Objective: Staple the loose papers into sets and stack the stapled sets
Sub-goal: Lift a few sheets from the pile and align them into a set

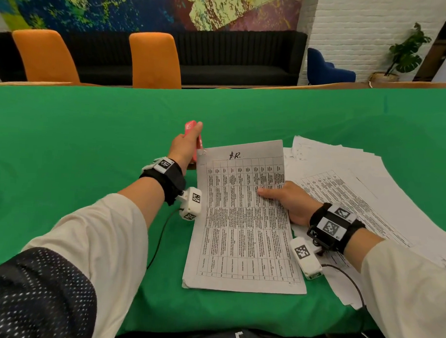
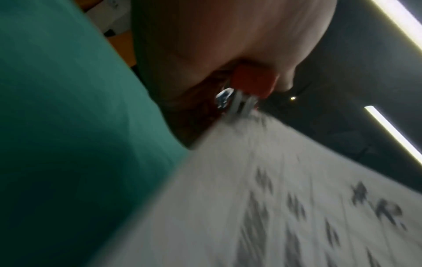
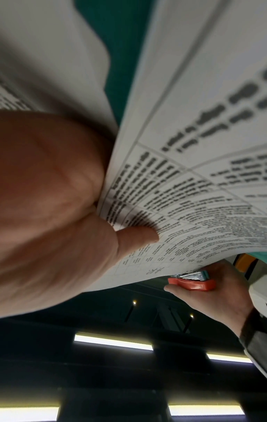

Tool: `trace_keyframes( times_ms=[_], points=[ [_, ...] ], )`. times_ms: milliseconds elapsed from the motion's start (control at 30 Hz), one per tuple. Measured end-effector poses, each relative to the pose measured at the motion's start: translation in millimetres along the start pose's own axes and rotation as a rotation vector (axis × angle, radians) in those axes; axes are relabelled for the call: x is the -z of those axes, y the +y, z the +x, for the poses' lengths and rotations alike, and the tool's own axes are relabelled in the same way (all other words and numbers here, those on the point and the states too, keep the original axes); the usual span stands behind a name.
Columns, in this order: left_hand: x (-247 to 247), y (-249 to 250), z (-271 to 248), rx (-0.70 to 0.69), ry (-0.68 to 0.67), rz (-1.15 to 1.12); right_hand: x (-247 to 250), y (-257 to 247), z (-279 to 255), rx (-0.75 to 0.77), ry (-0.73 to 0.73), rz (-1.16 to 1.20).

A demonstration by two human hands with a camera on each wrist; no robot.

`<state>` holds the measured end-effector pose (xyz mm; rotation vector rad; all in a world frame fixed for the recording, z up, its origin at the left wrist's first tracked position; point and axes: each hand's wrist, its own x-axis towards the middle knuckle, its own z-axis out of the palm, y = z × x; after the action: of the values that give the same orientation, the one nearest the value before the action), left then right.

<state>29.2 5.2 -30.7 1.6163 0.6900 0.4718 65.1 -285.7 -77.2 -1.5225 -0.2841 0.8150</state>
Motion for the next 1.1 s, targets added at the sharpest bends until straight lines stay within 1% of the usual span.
trace_keyframes(
  times_ms=[133, 200, 267, 333, 433, 567, 633, 700, 733, 767, 800, 833, 867, 900, 933, 967, 1000, 1033, 1100],
  points=[
    [57.1, -0.5, 17.9, -0.028, 0.062, 0.459, -0.8, 0.6, 0.0, 0.021, 0.012, -0.021],
    [89.9, -7.9, 21.4, -0.008, 0.067, 0.695, -1.4, -0.1, -0.3, 0.025, 0.011, -0.022],
    [116.8, -18.3, 17.5, 0.013, 0.062, 0.88, -2.5, -1.1, -1.5, 0.026, 0.003, -0.023],
    [134.6, -33.1, 11.0, 0.057, 0.058, 0.99, -4.0, -2.2, -3.9, 0.03, -0.006, -0.029],
    [148.1, -54.6, 2.1, 0.14, 0.012, 1.126, -6.4, -3.2, -5.7, 0.029, 0.002, -0.021],
    [156.0, -60.0, 7.5, 0.182, 0.085, 1.212, -5.8, -1.9, -4.3, 0.019, 0.016, -0.007],
    [155.3, -59.8, 6.5, 0.201, 0.083, 1.205, -6.3, -1.3, -3.9, 0.016, 0.017, -0.005],
    [150.8, -56.1, -0.7, 0.169, 0.086, 1.224, -5.5, -1.4, -3.7, 0.008, 0.018, 0.004],
    [148.0, -53.3, -4.7, 0.101, 0.112, 1.228, -4.7, -1.4, -3.7, 0.004, 0.017, 0.01],
    [144.7, -49.1, -9.5, 0.0, 0.152, 1.198, -3.3, -1.4, -3.1, -0.001, 0.014, 0.02],
    [139.0, -43.6, -16.6, -0.142, 0.188, 1.128, -1.9, -1.9, -2.8, -0.007, 0.008, 0.036],
    [131.3, -37.7, -25.6, -0.281, 0.187, 1.015, -0.6, -2.8, -2.5, -0.014, -0.006, 0.059],
    [121.5, -31.5, -37.8, -0.378, 0.126, 0.874, 0.5, -4.0, -2.6, -0.022, -0.016, 0.081],
    [110.3, -25.6, -52.1, -0.399, 0.017, 0.722, 1.8, -5.9, -1.9, -0.027, -0.027, 0.101],
    [97.7, -22.6, -67.3, -0.351, -0.117, 0.575, 3.0, -8.4, -1.3, -0.028, -0.035, 0.115],
    [85.9, -21.8, -83.8, -0.267, -0.247, 0.448, 4.5, -11.5, -0.5, -0.021, -0.045, 0.129],
    [75.4, -23.4, -97.2, -0.188, -0.345, 0.342, 5.7, -15.7, 0.1, -0.004, -0.052, 0.145],
    [66.5, -26.4, -107.6, -0.129, -0.408, 0.264, 7.1, -21.0, 1.0, 0.022, -0.063, 0.167],
    [55.7, -32.9, -120.3, -0.083, -0.464, 0.152, 8.9, -34.5, 0.5, 0.08, -0.084, 0.223]
  ],
)
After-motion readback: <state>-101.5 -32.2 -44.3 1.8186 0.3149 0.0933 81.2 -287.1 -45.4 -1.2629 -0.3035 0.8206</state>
